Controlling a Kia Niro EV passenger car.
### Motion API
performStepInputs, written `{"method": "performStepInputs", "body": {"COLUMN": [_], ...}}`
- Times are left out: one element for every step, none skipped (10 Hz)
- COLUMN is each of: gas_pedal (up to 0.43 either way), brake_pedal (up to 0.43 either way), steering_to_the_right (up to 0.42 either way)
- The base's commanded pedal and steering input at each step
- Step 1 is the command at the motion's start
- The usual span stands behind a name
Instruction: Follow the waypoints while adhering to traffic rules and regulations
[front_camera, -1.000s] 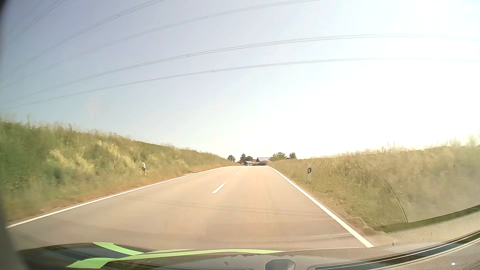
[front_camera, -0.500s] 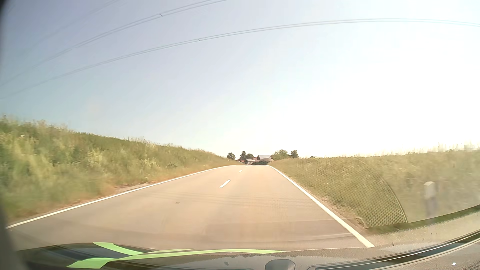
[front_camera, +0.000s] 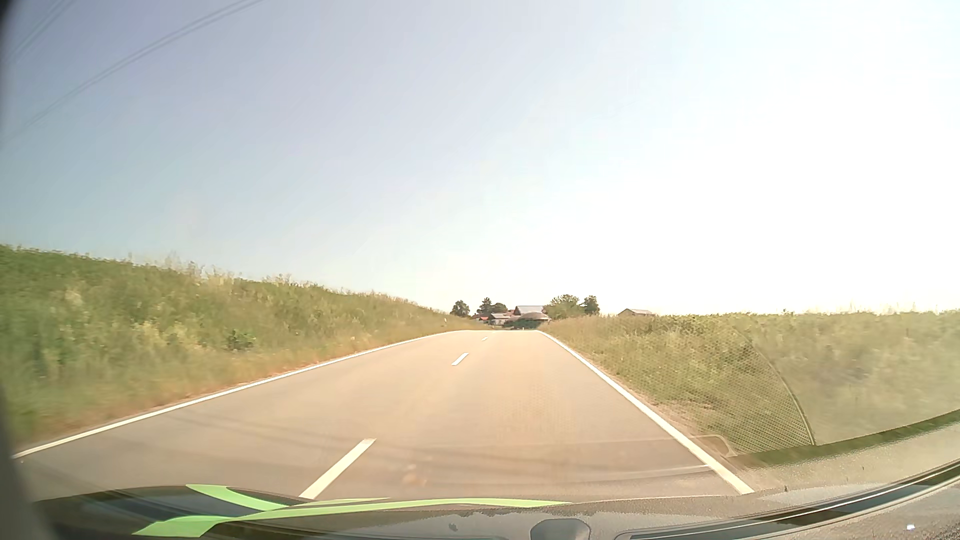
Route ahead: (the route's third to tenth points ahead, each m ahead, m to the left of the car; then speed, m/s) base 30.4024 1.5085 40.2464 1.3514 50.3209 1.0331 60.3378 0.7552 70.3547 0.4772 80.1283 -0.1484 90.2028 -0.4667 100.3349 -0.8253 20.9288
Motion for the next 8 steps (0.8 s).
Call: {"method": "performStepInputs", "body": {"gas_pedal": [0.22, 0.189, 0.157, 0.15, 0.15, 0.15, 0.15, 0.15], "brake_pedal": [0.0, 0.0, 0.0, 0.0, 0.0, 0.0, 0.0, 0.0], "steering_to_the_right": [-0.003, -0.003, -0.003, -0.003, -0.003, -0.003, -0.003, -0.003]}}
